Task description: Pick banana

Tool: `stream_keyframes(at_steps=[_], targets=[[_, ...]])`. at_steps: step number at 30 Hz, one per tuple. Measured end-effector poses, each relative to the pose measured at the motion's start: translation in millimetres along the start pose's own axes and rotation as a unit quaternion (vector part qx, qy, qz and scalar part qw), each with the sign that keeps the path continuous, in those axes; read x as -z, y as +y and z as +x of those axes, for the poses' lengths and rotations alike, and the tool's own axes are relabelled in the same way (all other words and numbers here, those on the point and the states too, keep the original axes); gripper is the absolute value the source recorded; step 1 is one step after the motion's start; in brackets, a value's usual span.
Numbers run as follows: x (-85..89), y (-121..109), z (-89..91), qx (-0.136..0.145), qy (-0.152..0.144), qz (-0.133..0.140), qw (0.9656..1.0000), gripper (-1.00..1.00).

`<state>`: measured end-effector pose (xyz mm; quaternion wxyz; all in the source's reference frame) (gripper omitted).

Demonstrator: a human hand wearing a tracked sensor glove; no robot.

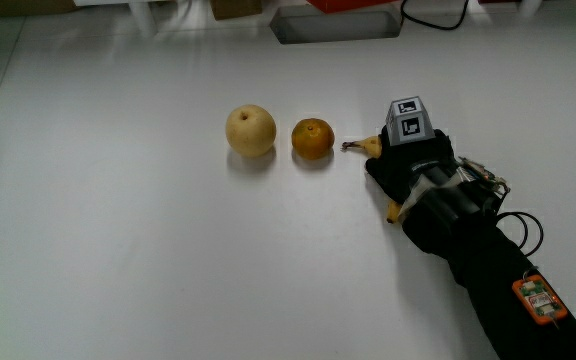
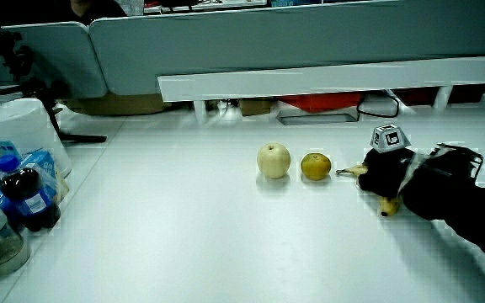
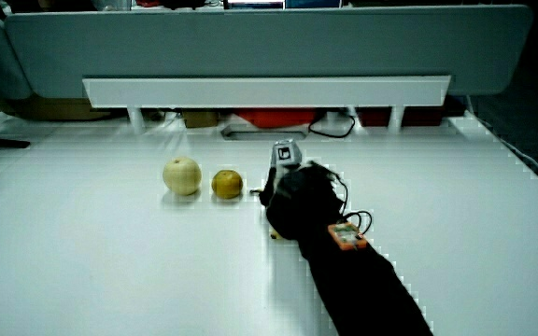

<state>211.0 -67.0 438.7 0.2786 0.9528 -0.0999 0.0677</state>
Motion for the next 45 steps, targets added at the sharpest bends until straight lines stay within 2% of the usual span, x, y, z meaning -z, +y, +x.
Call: stream_keyframes(at_steps=[7, 10, 11, 13, 15, 16, 19, 20, 21, 22, 23, 24, 25, 27, 28, 29, 30, 31, 35, 37, 39, 40, 41, 42, 43, 44, 45], targets=[[8.7, 36, -15.4, 0.025, -0.020, -0.043, 0.9986, 0.00], [12.5, 52, -22.0, 0.035, -0.029, -0.061, 0.9971, 0.00], [15.7, 58, -23.2, 0.041, -0.032, -0.077, 0.9957, 0.00], [18.0, 65, -27.9, 0.047, -0.035, -0.084, 0.9947, 0.00], [21.3, 71, -30.1, 0.066, -0.045, -0.085, 0.9932, 0.00], [22.6, 73, -31.8, 0.061, -0.040, -0.093, 0.9930, 0.00], [30.5, 82, -32.4, 0.082, -0.047, -0.100, 0.9904, 0.00], [32.5, 83, -32.7, 0.080, -0.045, -0.105, 0.9903, 0.00], [32.5, 83, -35.2, 0.076, -0.051, -0.096, 0.9912, 0.00], [36.8, 85, -36.5, 0.078, -0.066, -0.099, 0.9898, 0.00], [39.0, 86, -38.7, 0.085, -0.092, -0.091, 0.9880, 0.00], [46.9, 91, -35.5, 0.093, -0.094, -0.109, 0.9853, 0.00], [49.6, 92, -34.1, 0.098, -0.087, -0.113, 0.9849, 0.00], [52.5, 93, -35.6, 0.092, -0.074, -0.120, 0.9857, 0.00], [54.0, 94, -36.7, 0.097, -0.080, -0.110, 0.9860, 0.00], [57.2, 95, -38.5, 0.083, -0.075, -0.115, 0.9871, 0.00], [59.3, 95, -41.2, 0.086, -0.091, -0.110, 0.9860, 0.00], [65.4, 99, -40.0, 0.097, -0.097, -0.121, 0.9831, 0.00], [75.2, 101, -40.4, 0.103, -0.099, -0.124, 0.9820, 0.00], [79.2, 101, -42.7, 0.105, -0.120, -0.120, 0.9799, 0.00], [85.8, 102, -44.6, 0.093, -0.132, -0.131, 0.9781, 0.00], [89.2, 102, -46.2, 0.083, -0.142, -0.135, 0.9771, 0.06], [89.6, 101, -48.8, 0.090, -0.169, -0.121, 0.9740, 0.11], [93.6, 103, -48.1, 0.098, -0.179, -0.129, 0.9704, 0.17], [95.0, 104, -49.3, 0.092, -0.181, -0.132, 0.9703, 0.22], [92.4, 102, -51.8, 0.096, -0.194, -0.121, 0.9688, 0.28], [91.8, 102, -52.9, 0.091, -0.188, -0.120, 0.9706, 0.33]])
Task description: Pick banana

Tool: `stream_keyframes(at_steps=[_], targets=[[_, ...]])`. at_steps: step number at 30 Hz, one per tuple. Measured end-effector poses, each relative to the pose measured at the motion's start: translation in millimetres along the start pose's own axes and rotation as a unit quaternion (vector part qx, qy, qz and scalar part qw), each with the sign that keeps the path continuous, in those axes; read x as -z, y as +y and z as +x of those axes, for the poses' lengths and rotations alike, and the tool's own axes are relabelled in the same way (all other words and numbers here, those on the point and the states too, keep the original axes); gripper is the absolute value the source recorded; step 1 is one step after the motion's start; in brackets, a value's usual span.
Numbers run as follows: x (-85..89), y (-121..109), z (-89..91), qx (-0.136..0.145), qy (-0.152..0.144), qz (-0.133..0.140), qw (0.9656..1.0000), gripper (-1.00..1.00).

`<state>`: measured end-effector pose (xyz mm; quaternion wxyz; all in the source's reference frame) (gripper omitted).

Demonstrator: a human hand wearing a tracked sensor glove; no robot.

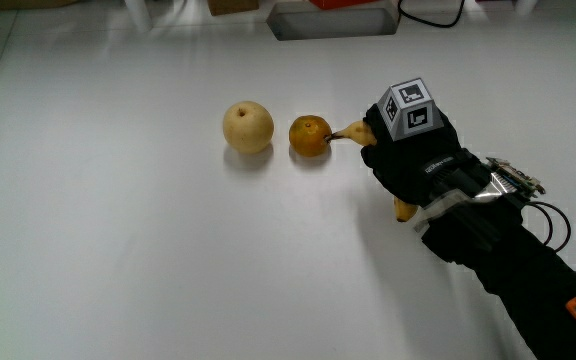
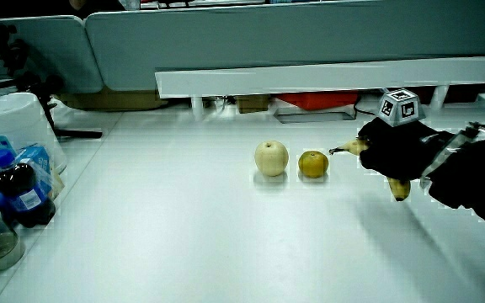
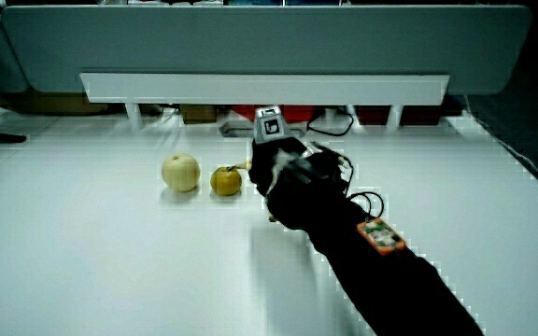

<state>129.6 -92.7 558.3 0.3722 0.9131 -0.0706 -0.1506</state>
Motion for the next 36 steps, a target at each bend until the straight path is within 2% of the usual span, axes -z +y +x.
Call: stream_keyframes(at_steps=[1, 2, 4, 5, 7, 10, 11, 12, 17, 18, 19, 20, 21, 24, 25, 26, 29, 31, 36], targets=[[0.3, 0, -0.3, -0.003, -0.001, 0.006, 1.0000, 0.39], [3.5, 2, 0.3, 0.002, 0.000, -0.004, 1.0000, 0.44], [1.4, -1, 0.5, 0.004, 0.003, 0.019, 0.9998, 0.56], [0.5, -2, 1.3, 0.010, 0.005, 0.020, 0.9997, 0.61], [3.5, 0, 4.1, 0.015, 0.019, 0.010, 0.9996, 0.72], [2.9, -2, 6.8, 0.009, 0.041, 0.026, 0.9988, 0.89], [0.6, -5, 6.9, 0.012, 0.040, 0.040, 0.9983, 0.94], [2.2, -4, 7.1, 0.013, 0.041, 0.037, 0.9984, 1.00], [-0.8, -6, 9.2, 0.007, 0.056, 0.043, 0.9975, 1.00], [-6.2, -12, 8.8, 0.012, 0.051, 0.061, 0.9968, 1.00], [-5.9, -11, 8.6, 0.009, 0.048, 0.057, 0.9972, 1.00], [-9.1, -13, 8.7, 0.007, 0.050, 0.065, 0.9966, 1.00], [-8.2, -11, 9.4, 0.000, 0.054, 0.053, 0.9971, 1.00], [-16.0, -15, 12.9, 0.001, 0.057, 0.068, 0.9961, 1.00], [-19.1, -17, 13.8, -0.006, 0.062, 0.075, 0.9953, 1.00], [-20.7, -18, 14.5, -0.009, 0.068, 0.069, 0.9952, 1.00], [-32.3, -26, 12.4, -0.017, 0.066, 0.085, 0.9941, 1.00], [-39.7, -32, 10.7, -0.033, 0.065, 0.084, 0.9938, 1.00], [-60.2, -53, 10.4, -0.063, 0.057, 0.108, 0.9905, 1.00]])
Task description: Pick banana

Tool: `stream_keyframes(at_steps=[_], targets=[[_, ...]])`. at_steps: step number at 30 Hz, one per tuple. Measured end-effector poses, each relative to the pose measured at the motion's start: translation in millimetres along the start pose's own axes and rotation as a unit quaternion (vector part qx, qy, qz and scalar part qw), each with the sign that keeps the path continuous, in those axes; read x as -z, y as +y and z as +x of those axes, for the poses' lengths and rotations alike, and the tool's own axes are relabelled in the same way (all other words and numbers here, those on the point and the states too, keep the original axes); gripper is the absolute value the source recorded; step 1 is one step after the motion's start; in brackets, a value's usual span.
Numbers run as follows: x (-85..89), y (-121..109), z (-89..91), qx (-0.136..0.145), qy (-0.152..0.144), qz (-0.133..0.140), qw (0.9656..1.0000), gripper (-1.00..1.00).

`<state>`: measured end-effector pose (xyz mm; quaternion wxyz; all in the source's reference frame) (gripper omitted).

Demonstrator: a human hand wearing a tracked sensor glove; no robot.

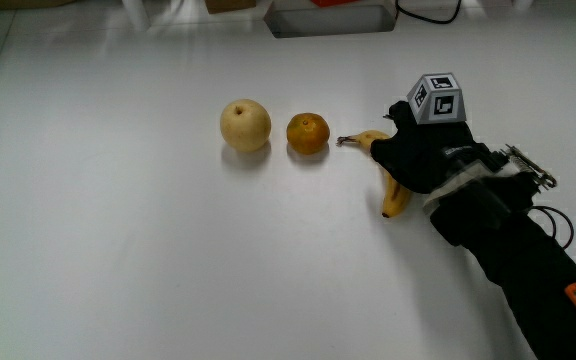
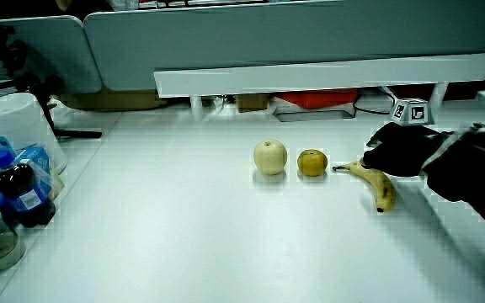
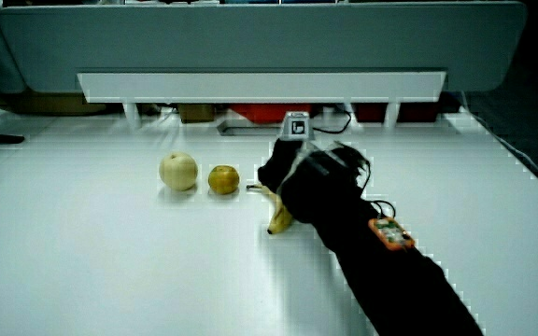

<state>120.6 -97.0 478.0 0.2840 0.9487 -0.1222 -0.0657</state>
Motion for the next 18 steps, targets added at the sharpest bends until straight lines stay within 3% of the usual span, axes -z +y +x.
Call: stream_keyframes(at_steps=[9, 14, 15, 17, 18], targets=[[-27.8, -32, -7.0, -0.045, 0.008, 0.034, 0.9984, 1.00], [-35.6, -60, -15.1, -0.079, 0.010, 0.063, 0.9949, 1.00], [-42.7, -71, -20.4, -0.093, 0.001, 0.084, 0.9921, 1.00], [-45.1, -84, -27.4, -0.117, 0.004, 0.088, 0.9892, 1.00], [-52.3, -96, -33.3, -0.135, 0.003, 0.103, 0.9854, 1.00]])
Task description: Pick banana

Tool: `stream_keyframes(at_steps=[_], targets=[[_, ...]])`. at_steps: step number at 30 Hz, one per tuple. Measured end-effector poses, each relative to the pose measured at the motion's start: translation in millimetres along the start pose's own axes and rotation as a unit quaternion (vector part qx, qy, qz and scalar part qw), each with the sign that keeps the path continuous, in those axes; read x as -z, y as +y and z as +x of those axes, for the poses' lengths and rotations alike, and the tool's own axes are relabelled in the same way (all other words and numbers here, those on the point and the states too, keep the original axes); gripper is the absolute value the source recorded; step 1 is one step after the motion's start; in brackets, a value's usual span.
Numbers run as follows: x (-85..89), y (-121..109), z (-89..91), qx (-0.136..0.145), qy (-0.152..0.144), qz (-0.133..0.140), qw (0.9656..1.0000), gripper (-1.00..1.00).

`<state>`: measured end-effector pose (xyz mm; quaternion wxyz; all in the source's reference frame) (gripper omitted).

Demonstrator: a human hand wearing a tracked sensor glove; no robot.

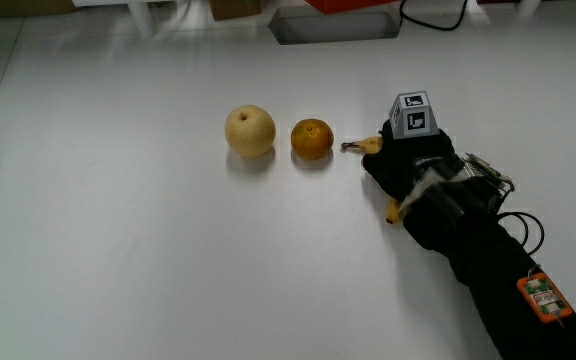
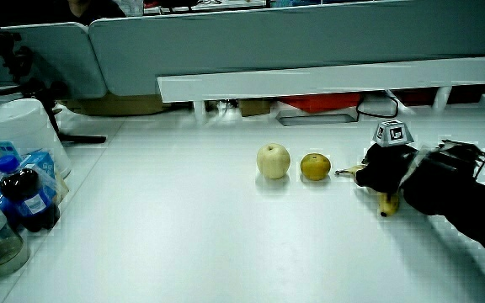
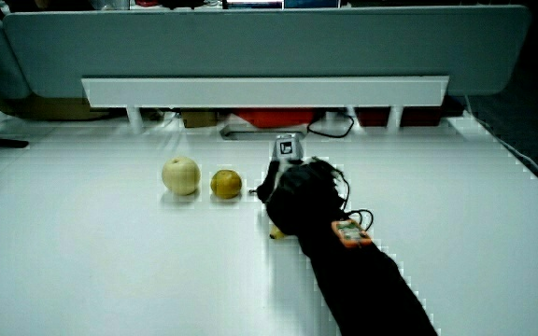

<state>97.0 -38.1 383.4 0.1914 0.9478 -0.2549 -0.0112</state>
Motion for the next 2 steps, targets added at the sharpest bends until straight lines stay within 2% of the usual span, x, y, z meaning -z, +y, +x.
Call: stream_keyframes(at_steps=[1, 2], targets=[[-3.2, -5.4, -6.6, -0.017, 0.005, -0.003, 0.9998, 1.00], [4.8, -7.7, -9.8, -0.021, 0.019, -0.023, 0.9994, 1.00]])
